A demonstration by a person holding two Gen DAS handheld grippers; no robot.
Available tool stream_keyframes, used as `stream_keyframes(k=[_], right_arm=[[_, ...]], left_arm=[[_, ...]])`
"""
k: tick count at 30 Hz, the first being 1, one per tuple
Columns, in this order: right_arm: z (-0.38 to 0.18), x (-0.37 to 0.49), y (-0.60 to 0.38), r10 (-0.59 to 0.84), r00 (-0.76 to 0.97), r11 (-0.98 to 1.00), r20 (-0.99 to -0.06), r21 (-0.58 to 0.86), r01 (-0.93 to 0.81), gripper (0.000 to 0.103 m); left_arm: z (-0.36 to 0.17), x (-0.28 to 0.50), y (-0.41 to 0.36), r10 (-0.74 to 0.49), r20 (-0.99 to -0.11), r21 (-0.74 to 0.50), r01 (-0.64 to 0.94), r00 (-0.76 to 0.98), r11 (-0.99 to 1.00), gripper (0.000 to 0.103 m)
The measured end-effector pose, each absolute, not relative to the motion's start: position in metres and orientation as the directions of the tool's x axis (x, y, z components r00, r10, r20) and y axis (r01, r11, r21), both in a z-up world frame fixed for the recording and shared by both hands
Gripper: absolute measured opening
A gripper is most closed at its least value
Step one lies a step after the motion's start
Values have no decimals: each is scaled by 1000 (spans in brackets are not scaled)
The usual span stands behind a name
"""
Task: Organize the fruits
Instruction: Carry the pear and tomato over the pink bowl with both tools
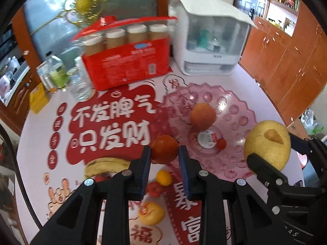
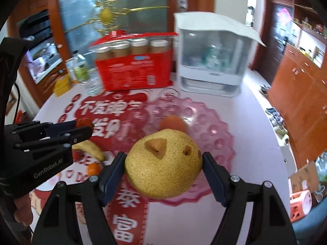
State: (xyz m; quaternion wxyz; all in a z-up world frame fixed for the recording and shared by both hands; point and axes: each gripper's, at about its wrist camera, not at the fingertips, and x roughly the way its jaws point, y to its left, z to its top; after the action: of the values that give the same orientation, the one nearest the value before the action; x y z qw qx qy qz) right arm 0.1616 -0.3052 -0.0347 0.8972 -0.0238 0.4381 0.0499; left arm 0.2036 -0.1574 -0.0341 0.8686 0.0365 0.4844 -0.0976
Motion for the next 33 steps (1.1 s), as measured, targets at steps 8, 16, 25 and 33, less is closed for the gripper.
stream_keyframes(k=[8,16,25,33], right_arm=[[-79,190,-339,-30,562,998,-827,-57,-31,75],[-116,209,-342,-61,522,995,-851,-90,-31,75],[-140,223,-343,-44,472,997,-881,-69,-36,76],[-149,225,-338,-7,443,998,-896,-36,-57,76]], left_arm=[[-87,229,-194,-123,-897,-27,225,425,974,25],[-128,244,-212,-104,-926,-16,236,364,971,25],[-149,255,-214,-87,-942,-9,234,324,972,26],[-152,256,-216,-80,-941,2,242,328,970,31]])
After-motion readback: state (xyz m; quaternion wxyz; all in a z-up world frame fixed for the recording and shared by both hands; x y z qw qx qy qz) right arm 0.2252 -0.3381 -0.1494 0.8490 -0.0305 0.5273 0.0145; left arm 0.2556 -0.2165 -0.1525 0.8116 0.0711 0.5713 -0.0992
